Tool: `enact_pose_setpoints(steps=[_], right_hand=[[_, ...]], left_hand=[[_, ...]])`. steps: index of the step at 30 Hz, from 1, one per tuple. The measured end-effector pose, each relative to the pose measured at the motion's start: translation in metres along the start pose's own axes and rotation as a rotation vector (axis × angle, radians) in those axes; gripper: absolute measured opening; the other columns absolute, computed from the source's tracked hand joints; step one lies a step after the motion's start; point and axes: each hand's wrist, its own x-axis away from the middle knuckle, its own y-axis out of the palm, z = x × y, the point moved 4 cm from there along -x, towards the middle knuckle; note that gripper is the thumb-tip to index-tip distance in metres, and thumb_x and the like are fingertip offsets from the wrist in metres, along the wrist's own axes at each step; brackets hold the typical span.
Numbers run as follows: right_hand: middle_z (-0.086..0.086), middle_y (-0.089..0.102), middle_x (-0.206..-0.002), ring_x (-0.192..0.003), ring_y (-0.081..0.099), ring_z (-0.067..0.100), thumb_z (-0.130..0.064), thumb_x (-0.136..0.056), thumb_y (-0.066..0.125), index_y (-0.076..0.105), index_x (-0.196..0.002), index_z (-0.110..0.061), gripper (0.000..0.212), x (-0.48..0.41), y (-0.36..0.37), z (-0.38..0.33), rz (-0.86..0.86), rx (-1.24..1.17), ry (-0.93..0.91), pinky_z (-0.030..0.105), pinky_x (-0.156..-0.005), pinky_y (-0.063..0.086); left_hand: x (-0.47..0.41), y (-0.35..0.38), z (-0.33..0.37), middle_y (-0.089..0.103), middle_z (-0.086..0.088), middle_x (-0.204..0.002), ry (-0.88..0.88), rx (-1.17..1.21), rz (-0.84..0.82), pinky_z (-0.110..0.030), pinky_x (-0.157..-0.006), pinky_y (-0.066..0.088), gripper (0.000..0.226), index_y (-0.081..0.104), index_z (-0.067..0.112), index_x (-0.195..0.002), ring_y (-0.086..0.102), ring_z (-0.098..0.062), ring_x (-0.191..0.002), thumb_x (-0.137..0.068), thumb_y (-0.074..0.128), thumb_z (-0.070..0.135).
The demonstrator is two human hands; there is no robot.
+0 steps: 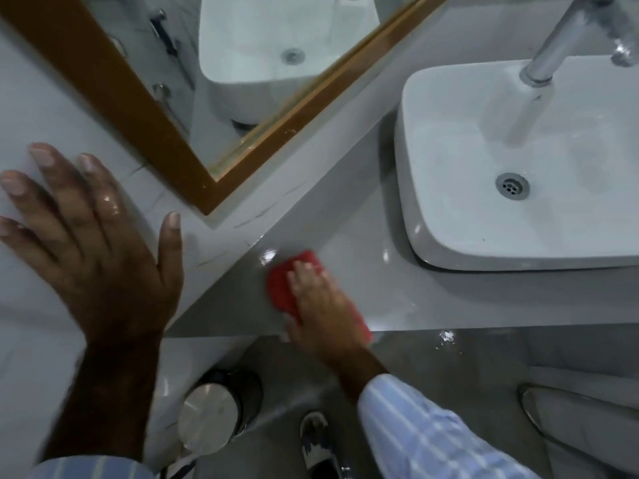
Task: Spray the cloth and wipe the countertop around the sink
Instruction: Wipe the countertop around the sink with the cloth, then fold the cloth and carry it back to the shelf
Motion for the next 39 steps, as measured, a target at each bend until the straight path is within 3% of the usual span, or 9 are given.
enact_pose_setpoints(steps=[5, 10, 16, 20, 23, 25, 27, 34, 39], right_hand=[[0.017, 0.036, -0.169, -0.157, 0.033, 0.034, -0.050, -0.105, 0.037, 0.026, -0.165, -0.011, 0.072, 0.087, -0.044, 0.150, 0.032, 0.183, 0.363, 0.048, -0.131, 0.022], [0.022, 0.042, -0.164, -0.154, 0.034, 0.035, -0.043, -0.102, 0.037, 0.034, -0.160, -0.004, 0.070, 0.076, -0.035, 0.127, 0.117, 0.180, 0.504, 0.053, -0.129, 0.026], [0.017, 0.033, -0.170, -0.159, 0.030, 0.032, -0.049, -0.104, 0.041, 0.034, -0.161, -0.005, 0.072, 0.032, -0.011, 0.040, -0.030, 0.075, -0.044, 0.052, -0.127, 0.032], [0.014, 0.031, -0.171, -0.160, 0.026, 0.030, -0.062, -0.100, 0.047, 0.036, -0.161, -0.009, 0.081, 0.057, -0.033, 0.070, -0.078, 0.034, -0.170, 0.048, -0.132, 0.021], [0.012, 0.070, -0.129, -0.122, 0.065, 0.033, -0.060, -0.095, 0.060, 0.068, -0.124, -0.013, 0.055, 0.118, -0.049, 0.110, 0.215, -0.184, 0.204, 0.047, -0.105, 0.055], [-0.005, 0.060, -0.098, -0.090, 0.061, 0.020, -0.064, -0.087, 0.068, 0.058, -0.100, -0.024, 0.043, 0.165, -0.046, 0.134, 0.303, -0.452, 0.654, 0.030, -0.075, 0.054], [-0.013, 0.057, -0.101, -0.090, 0.061, 0.012, -0.063, -0.074, 0.083, 0.053, -0.105, -0.028, 0.055, 0.185, -0.028, 0.141, 0.240, -0.766, 0.962, 0.022, -0.072, 0.049], [0.002, 0.078, -0.121, -0.116, 0.073, 0.020, -0.022, -0.082, 0.089, 0.069, -0.127, -0.018, 0.050, 0.149, 0.021, 0.117, -0.059, -1.533, 0.983, 0.030, -0.098, 0.057], [0.002, 0.082, -0.110, -0.108, 0.076, 0.021, -0.017, -0.088, 0.081, 0.076, -0.113, -0.019, 0.026, 0.176, -0.009, 0.122, 0.028, -1.590, 1.005, 0.029, -0.091, 0.059]], left_hand=[[0.003, 0.023, -0.016, 0.006, -0.007, -0.181, -0.036, 0.026, -0.113, -0.058, -0.130, 0.025, 0.091, -0.003, 0.026, -0.170, 0.012, -0.032, -0.166, -0.101, 0.033, 0.072], [0.006, 0.009, -0.006, 0.005, -0.006, -0.181, -0.066, 0.035, -0.100, -0.059, -0.130, 0.027, 0.092, -0.002, 0.026, -0.171, 0.013, -0.032, -0.166, -0.100, 0.035, 0.071], [0.050, -0.018, 0.079, 0.009, -0.009, -0.180, 0.088, 0.343, -0.081, -0.044, -0.137, 0.014, 0.081, 0.012, 0.016, -0.170, 0.013, -0.029, -0.166, -0.106, 0.043, 0.055], [0.108, 0.007, 0.158, 0.048, -0.024, -0.160, 0.129, 0.509, -0.571, -0.053, -0.125, 0.038, 0.065, 0.043, 0.001, -0.157, 0.045, -0.040, -0.150, -0.107, 0.053, 0.041], [0.130, 0.030, 0.191, 0.052, -0.024, -0.158, 0.077, 0.493, -0.841, -0.047, -0.127, 0.035, 0.064, 0.047, -0.003, -0.155, 0.047, -0.040, -0.147, -0.103, 0.067, 0.027], [0.133, 0.041, 0.201, 0.058, -0.023, -0.149, 0.036, 0.456, -0.913, -0.048, -0.121, 0.042, 0.061, 0.051, -0.001, -0.151, 0.053, -0.039, -0.139, -0.101, 0.068, 0.031], [0.131, 0.047, 0.201, 0.064, -0.022, -0.136, -0.025, 0.407, -0.914, -0.051, -0.112, 0.049, 0.057, 0.058, 0.001, -0.141, 0.059, -0.040, -0.127, -0.097, 0.073, 0.033], [0.123, 0.057, 0.200, 0.080, -0.020, -0.099, -0.269, 0.440, -1.020, -0.032, -0.077, 0.049, 0.034, 0.077, 0.003, -0.104, 0.075, -0.038, -0.096, -0.086, 0.086, 0.030], [0.138, 0.042, 0.195, 0.081, -0.020, -0.101, -0.467, 0.650, -1.136, -0.050, -0.097, 0.061, 0.024, 0.078, 0.005, -0.106, 0.077, -0.037, -0.098, -0.086, 0.085, 0.016]])
